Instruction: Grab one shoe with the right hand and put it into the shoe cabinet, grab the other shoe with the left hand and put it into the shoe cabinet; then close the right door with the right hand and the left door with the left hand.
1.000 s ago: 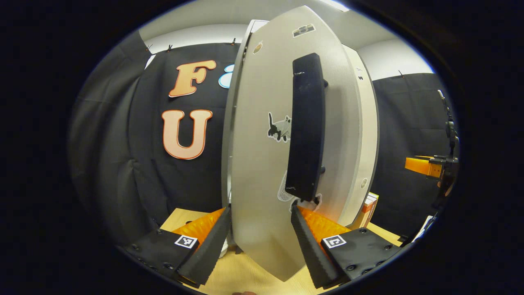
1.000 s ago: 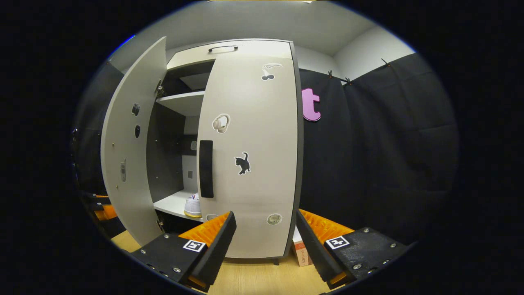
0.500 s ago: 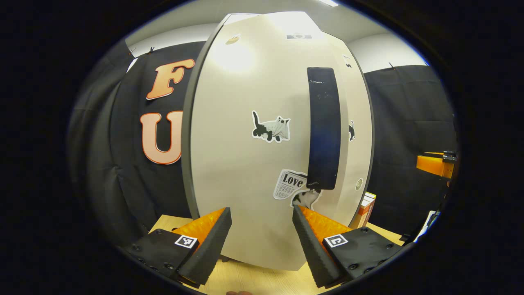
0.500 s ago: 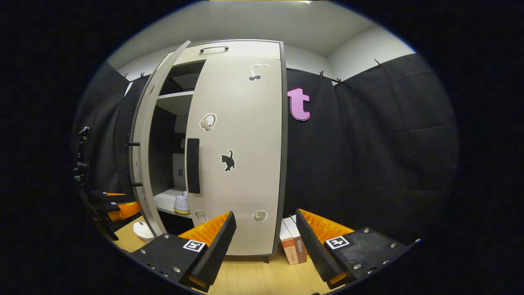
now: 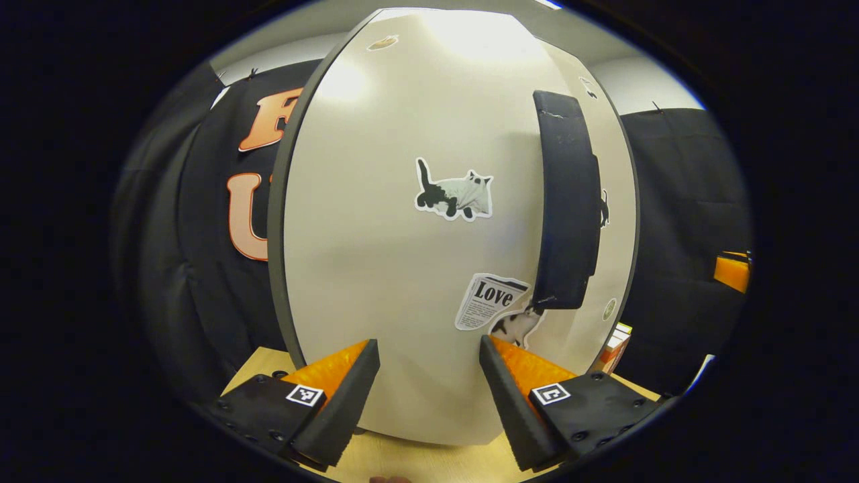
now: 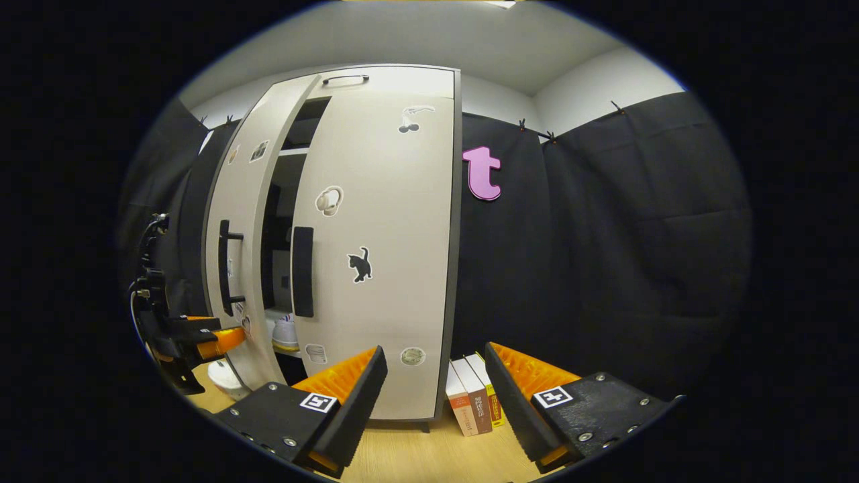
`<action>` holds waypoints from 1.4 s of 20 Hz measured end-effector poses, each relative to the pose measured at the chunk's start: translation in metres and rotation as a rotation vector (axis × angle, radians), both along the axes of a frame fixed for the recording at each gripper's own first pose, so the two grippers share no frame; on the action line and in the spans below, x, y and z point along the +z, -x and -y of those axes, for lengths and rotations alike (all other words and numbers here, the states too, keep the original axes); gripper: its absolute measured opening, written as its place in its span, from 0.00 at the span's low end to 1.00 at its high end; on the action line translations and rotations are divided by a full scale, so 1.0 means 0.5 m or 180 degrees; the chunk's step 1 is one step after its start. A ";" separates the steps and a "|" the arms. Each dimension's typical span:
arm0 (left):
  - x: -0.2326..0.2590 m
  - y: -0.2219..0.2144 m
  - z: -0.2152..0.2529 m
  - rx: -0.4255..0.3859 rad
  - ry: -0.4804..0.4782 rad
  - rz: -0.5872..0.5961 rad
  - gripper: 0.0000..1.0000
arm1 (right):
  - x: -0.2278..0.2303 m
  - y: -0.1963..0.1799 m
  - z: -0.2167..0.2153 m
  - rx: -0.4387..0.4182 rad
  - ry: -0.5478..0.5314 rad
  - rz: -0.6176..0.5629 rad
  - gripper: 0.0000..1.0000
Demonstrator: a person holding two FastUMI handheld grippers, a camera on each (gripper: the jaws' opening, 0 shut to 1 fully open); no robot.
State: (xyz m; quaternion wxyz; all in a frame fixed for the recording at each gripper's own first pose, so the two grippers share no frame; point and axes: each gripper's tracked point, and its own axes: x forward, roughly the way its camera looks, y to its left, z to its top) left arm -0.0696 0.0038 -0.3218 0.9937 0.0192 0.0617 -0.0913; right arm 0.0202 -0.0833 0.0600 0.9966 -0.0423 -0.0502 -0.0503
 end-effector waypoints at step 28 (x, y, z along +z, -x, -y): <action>0.474 0.315 -0.280 0.0856 -0.0289 0.0683 0.94 | 0.260 0.045 -0.105 0.0562 0.0122 0.0349 0.91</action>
